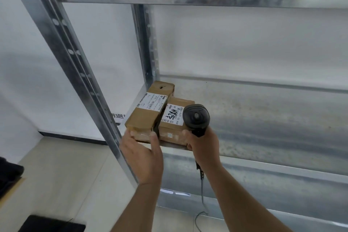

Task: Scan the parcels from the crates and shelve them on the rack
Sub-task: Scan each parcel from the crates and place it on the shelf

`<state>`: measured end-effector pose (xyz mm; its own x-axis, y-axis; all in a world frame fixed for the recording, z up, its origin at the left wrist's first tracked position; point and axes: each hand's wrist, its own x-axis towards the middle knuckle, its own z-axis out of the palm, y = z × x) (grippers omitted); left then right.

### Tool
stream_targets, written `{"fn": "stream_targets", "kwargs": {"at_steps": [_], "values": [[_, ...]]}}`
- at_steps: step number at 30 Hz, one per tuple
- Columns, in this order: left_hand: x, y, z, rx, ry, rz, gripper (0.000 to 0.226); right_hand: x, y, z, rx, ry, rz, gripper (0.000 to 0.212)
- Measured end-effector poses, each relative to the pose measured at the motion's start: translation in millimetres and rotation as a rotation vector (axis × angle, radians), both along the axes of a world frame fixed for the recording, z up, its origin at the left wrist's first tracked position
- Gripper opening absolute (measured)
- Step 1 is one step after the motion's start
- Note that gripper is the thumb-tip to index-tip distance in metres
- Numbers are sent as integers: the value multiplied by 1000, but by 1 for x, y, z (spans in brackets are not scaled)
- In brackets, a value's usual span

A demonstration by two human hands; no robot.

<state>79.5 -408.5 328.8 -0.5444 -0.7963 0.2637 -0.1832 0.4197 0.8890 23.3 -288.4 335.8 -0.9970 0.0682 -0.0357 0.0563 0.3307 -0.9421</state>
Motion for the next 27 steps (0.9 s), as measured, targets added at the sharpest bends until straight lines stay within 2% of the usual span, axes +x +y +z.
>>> {"fn": "stream_targets", "kwargs": {"at_steps": [3, 12, 23, 27], "values": [[-7, -15, 8, 21, -72, -44, 74, -5, 3, 4, 3, 7, 29, 12], [-12, -24, 16, 31, -285, -100, 68, -15, 1, 6, 15, -10, 58, 10], [-12, -23, 26, 27, -316, -124, 69, -21, 8, 11, 51, 1, 122, 13], [6, -23, 21, -23, -278, -129, 69, -1, 19, 17, 140, 64, 122, 15]]}}
